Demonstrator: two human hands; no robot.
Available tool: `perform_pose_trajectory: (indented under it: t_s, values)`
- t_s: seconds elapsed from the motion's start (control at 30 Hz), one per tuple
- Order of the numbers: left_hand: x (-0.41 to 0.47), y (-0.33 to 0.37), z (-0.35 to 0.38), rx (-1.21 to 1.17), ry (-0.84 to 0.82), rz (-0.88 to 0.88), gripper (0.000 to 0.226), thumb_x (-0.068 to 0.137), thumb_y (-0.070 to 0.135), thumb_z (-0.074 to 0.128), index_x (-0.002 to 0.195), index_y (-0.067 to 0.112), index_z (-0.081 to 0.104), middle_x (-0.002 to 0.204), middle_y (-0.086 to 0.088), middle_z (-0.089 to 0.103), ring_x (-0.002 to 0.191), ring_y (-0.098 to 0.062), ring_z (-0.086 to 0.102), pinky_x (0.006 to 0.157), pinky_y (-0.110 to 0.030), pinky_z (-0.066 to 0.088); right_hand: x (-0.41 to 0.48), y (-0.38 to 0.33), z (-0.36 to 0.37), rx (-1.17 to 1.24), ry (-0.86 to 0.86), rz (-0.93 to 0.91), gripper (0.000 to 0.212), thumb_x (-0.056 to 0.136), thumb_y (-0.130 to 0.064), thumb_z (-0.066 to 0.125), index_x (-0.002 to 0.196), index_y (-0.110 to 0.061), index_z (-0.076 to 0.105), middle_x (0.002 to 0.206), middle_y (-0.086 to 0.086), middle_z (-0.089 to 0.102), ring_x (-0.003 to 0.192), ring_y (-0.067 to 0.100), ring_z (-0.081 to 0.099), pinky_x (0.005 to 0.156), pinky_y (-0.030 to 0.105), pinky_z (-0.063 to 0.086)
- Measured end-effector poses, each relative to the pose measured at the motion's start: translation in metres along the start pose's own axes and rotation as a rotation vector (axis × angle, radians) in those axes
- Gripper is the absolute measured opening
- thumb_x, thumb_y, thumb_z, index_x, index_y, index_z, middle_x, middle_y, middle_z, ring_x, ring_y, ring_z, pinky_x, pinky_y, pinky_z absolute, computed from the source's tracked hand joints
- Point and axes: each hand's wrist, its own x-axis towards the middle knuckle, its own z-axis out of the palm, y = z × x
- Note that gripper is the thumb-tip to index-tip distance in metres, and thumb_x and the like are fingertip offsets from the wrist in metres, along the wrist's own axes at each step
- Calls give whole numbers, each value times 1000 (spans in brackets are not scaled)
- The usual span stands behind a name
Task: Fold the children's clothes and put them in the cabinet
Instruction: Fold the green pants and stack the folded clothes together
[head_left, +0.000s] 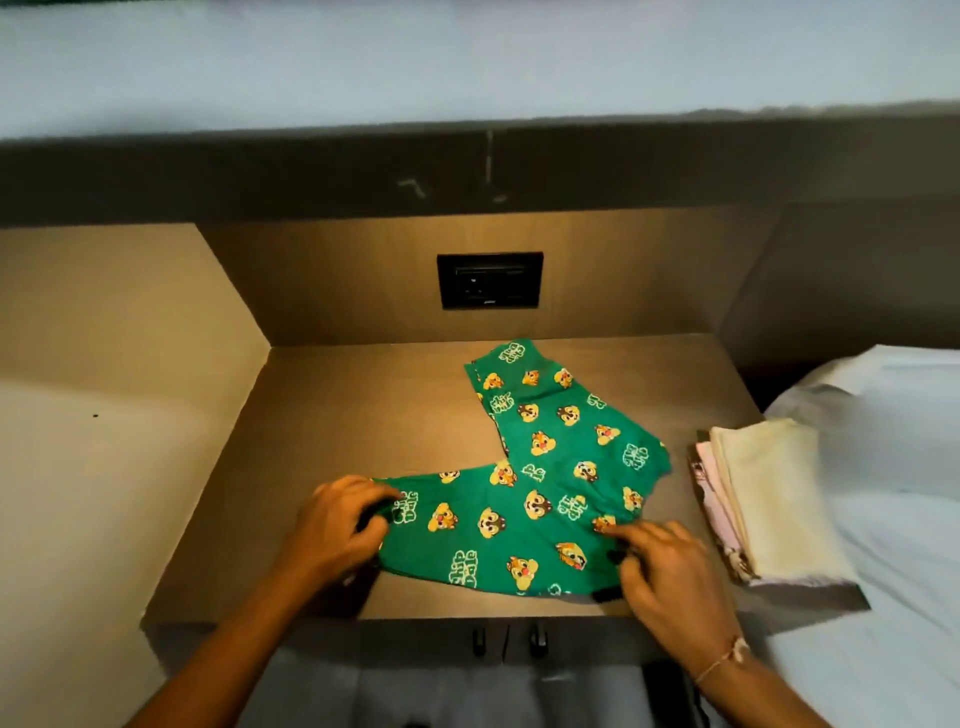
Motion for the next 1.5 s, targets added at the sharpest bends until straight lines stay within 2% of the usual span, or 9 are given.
perform_pose_trajectory:
  t_s: [0.1, 0.23, 0.43, 0.7, 0.83, 1.0, 1.2, 1.4, 1.5]
  values:
    - [54, 34, 4, -11, -67, 90, 51, 85, 41, 36, 129, 25, 59, 124, 0, 64, 114, -14, 55, 103, -52, 42, 13, -13, 11, 85, 53, 82, 32, 91, -31, 54, 123, -26, 60, 120, 0, 66, 109, 20, 56, 88, 38, 51]
    - [139, 76, 30, 190, -220, 213, 56, 99, 44, 28, 151, 23, 26, 160, -6, 24, 147, -25, 22, 118, -52, 21, 20, -20, 42, -137, -156, 181, 68, 95, -54, 33, 153, -24, 15, 162, 2, 14, 149, 25, 8, 119, 47, 11]
    - [175, 63, 55, 345, -263, 126, 66, 97, 58, 7, 154, 27, 5, 163, -1, 3, 150, -22, -1, 121, -50, -1, 10, -8, 63, -205, -216, 169, 75, 91, -62, 13, 153, -24, -4, 162, 1, -7, 148, 24, -15, 119, 54, -4]
    - [141, 32, 43, 291, -215, 10, 65, 98, 59, 11, 154, 27, 8, 163, 1, 6, 150, -22, 3, 120, -54, 4, 30, 5, 57, -235, -286, 41, 73, 92, -62, 13, 152, -27, -8, 162, -1, -12, 147, 23, -19, 117, 51, -12]
    - [115, 28, 13, 94, -200, 51, 66, 91, 62, 29, 148, 29, 33, 160, -1, 23, 147, -24, 19, 117, -59, 14, 28, 8, 41, -185, -269, -49, 70, 94, -62, 20, 153, -26, 5, 162, -1, -5, 149, 23, -13, 118, 51, -9]
    - [13, 2, -14, 23, -203, 151, 35, 68, 52, 56, 98, 39, 67, 122, 6, 59, 118, -13, 41, 96, -57, 39, -13, 18, 30, -49, -118, -237, 41, 93, -54, 41, 119, -29, 62, 141, -1, 51, 141, 24, 34, 115, 52, 27]
    - [-46, -19, -13, 61, -251, 84, 37, 65, 53, 63, 98, 39, 70, 139, 10, 51, 131, -15, 40, 100, -48, 38, -19, 24, 35, -32, -65, -223, 18, 88, -39, 64, 99, -27, 71, 120, -4, 66, 124, 26, 52, 97, 46, 48]
    - [-46, -12, -3, 4, -93, 63, 23, 75, 43, 54, 80, 30, 73, 119, 6, 64, 116, -14, 53, 90, -41, 47, -16, 14, 35, -36, -32, -208, 12, 83, -28, 73, 91, -20, 72, 108, 0, 71, 112, 29, 60, 85, 46, 54]
    - [-42, -11, -7, -320, -23, -43, 13, 75, 34, 50, 70, 29, 62, 106, 11, 68, 108, -6, 55, 90, -28, 45, -25, 9, 25, 28, -27, -208, 15, 91, -35, 59, 92, -24, 69, 100, -4, 70, 103, 23, 62, 82, 36, 51]
